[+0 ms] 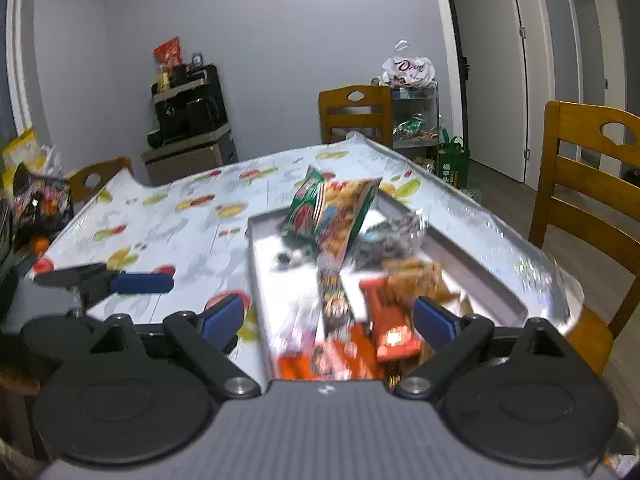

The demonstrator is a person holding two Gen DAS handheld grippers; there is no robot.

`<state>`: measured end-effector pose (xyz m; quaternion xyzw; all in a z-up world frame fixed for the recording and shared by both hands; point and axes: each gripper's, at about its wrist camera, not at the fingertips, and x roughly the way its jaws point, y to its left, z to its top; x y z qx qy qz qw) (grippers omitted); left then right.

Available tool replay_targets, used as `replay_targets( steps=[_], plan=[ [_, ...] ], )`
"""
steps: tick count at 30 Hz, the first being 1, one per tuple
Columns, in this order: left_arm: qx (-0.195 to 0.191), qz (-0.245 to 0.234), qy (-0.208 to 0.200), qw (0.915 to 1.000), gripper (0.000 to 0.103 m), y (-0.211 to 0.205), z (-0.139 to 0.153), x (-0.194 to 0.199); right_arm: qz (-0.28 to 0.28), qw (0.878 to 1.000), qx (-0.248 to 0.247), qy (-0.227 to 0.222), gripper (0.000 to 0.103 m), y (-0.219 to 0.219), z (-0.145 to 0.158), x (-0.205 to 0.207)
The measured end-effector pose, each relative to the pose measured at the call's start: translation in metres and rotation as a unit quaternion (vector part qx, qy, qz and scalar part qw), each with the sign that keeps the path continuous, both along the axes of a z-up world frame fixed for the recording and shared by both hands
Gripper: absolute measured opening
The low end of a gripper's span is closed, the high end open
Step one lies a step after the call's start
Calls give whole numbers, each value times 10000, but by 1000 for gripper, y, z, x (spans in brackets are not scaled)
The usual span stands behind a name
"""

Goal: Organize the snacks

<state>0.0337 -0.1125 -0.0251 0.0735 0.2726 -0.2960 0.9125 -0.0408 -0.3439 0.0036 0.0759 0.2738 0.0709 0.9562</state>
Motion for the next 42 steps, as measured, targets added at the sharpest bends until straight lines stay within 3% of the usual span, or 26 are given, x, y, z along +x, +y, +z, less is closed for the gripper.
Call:
replay_targets(
  steps=[12, 42],
  plan=[
    [271, -28, 428, 9987, 103, 7, -23, -24, -267, 9966, 15, 784, 98, 13, -30, -55],
    [390, 37, 463, 9982, 103, 10, -26, -25, -327, 9955, 55, 893, 98, 15, -36, -46]
  ],
)
